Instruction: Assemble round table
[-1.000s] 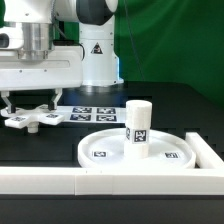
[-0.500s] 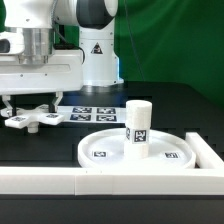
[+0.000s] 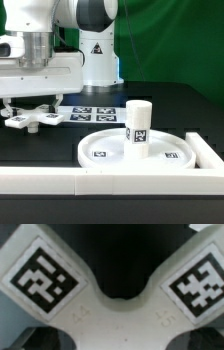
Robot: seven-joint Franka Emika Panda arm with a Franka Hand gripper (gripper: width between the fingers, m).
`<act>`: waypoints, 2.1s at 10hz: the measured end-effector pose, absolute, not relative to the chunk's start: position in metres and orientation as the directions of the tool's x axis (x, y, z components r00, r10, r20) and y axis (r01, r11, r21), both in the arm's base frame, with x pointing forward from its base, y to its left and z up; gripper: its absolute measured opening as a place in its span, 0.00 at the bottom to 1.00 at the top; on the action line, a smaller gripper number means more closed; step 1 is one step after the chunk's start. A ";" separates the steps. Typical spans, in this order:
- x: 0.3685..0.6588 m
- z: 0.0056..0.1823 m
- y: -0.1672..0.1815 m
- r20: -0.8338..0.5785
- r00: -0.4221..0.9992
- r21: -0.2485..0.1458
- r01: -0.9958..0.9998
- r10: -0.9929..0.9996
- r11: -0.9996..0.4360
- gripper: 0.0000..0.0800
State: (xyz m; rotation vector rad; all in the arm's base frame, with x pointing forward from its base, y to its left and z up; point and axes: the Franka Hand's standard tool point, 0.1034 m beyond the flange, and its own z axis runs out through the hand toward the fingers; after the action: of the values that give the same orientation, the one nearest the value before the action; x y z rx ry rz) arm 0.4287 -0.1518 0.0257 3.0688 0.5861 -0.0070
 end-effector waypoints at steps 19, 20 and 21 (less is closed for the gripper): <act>0.508 0.099 -0.025 -0.010 0.998 -0.066 0.067 0.068 -0.996 0.55; 0.517 0.113 -0.018 -0.011 0.991 -0.047 0.132 0.133 -0.990 0.56; 0.531 0.129 -0.004 0.000 0.989 -0.036 0.147 0.147 -0.988 0.56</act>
Offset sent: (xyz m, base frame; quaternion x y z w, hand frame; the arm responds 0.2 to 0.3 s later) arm 0.0053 -0.0003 0.0028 0.0014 -0.0017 -0.0006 1.0000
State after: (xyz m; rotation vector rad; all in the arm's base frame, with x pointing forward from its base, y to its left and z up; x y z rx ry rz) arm 0.5314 -0.0040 0.1292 3.1691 0.2342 -0.0043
